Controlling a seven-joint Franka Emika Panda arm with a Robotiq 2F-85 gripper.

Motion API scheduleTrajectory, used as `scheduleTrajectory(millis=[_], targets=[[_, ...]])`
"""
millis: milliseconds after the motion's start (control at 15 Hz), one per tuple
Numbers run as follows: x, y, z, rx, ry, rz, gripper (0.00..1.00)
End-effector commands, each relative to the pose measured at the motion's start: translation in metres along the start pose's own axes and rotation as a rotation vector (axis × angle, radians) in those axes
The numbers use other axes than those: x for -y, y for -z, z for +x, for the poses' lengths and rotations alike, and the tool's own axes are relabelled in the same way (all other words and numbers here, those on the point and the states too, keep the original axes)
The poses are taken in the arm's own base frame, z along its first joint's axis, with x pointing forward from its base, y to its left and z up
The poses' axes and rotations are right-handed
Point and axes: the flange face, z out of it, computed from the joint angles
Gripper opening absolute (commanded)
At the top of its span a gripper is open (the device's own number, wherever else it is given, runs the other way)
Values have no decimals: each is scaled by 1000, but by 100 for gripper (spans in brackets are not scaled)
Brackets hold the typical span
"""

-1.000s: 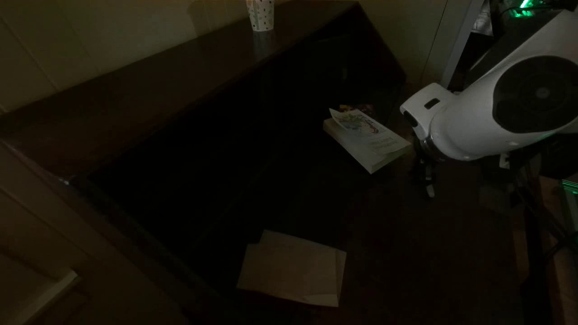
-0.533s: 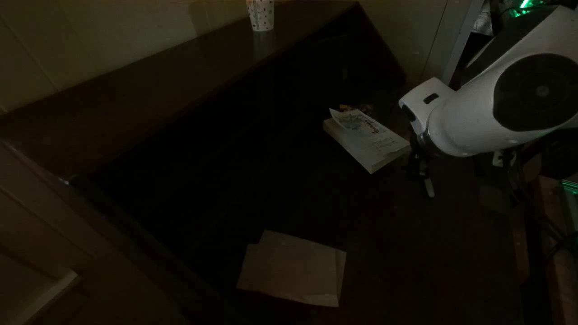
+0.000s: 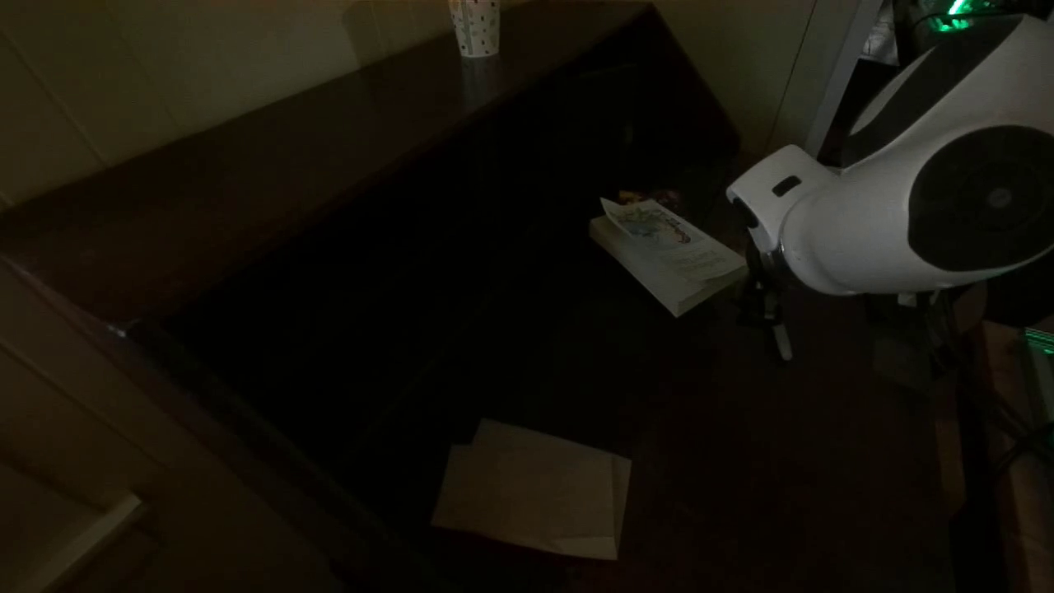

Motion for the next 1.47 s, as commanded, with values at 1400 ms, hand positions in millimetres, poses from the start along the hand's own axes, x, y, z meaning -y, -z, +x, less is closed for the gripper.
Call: scheduleTrajectory(millis=[1400], targets=[[31, -25, -15, -266, 242, -129, 100]])
